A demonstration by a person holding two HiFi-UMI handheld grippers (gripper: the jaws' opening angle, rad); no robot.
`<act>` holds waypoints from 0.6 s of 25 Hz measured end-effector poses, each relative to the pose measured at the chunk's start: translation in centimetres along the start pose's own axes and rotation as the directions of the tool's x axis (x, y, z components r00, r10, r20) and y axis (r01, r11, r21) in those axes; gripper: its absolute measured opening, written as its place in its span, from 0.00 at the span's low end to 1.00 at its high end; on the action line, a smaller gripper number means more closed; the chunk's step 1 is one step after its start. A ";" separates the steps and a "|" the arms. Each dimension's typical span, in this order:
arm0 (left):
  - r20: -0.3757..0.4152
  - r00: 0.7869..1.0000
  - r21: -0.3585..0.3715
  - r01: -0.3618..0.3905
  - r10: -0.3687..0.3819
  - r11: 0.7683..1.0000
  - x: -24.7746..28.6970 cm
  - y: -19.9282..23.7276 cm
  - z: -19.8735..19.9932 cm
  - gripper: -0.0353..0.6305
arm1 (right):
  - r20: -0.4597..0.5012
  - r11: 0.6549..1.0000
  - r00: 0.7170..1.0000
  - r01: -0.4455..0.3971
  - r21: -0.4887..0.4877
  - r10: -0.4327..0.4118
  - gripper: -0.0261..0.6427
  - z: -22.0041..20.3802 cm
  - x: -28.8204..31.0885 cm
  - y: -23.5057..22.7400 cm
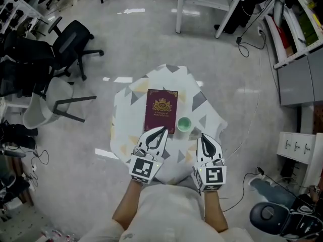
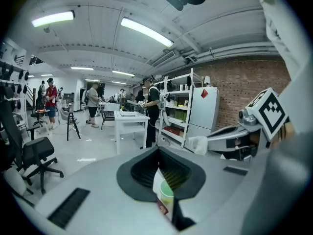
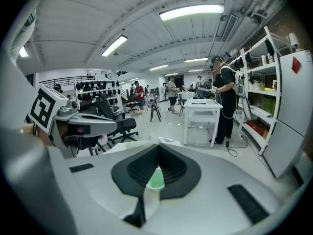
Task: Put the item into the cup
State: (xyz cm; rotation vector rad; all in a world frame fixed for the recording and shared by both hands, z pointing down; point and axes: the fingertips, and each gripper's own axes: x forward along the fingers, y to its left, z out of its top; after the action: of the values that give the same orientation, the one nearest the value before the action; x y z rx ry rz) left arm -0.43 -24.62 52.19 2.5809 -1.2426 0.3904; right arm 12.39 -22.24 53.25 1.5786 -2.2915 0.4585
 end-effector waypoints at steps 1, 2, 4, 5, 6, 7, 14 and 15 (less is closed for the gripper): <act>-0.005 1.000 -0.003 0.002 -0.002 1.000 0.3 0.0 -0.3 0.07 | -0.010 1.000 1.000 -0.003 0.003 0.003 0.05 -0.4 0.3 0.0; -0.009 1.000 -0.005 0.003 -0.003 1.000 0.5 0.0 -0.6 0.07 | -0.021 1.000 1.000 -0.005 0.008 0.005 0.05 -0.9 0.5 0.0; -0.019 1.000 -0.009 0.005 -0.005 1.000 0.9 0.0 -1.3 0.07 | -0.043 1.000 0.999 -0.009 0.021 0.010 0.05 -2.0 0.9 -0.1; -0.024 1.000 -0.011 0.006 -0.006 1.000 1.1 0.0 -1.6 0.07 | -0.052 1.000 0.999 -0.011 0.024 0.012 0.05 -2.4 1.1 -0.1; -0.028 1.000 -0.013 0.007 -0.007 1.000 1.3 0.0 -1.9 0.07 | -0.059 1.000 0.998 -0.013 0.024 0.015 0.05 -2.7 1.3 -0.2; -0.032 0.999 -0.016 0.008 -0.008 1.000 1.5 -0.1 -2.3 0.07 | -0.065 1.000 0.998 -0.015 0.024 0.017 0.05 -3.1 1.5 -0.2; -0.072 0.997 -0.024 0.023 -0.025 0.999 2.8 -0.3 -4.7 0.07 | -0.114 0.999 0.993 -0.032 0.023 0.034 0.05 -5.3 2.9 -0.3; -0.078 0.997 -0.026 0.025 -0.027 0.999 3.0 -0.3 -5.1 0.07 | -0.121 0.999 0.992 -0.035 0.023 0.037 0.05 -5.6 3.0 -0.3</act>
State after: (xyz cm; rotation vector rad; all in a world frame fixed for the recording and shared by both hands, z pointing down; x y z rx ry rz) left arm 0.96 -24.87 57.95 2.5323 -1.1780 0.4633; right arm 12.09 -22.42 59.61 1.4784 -2.2340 0.5723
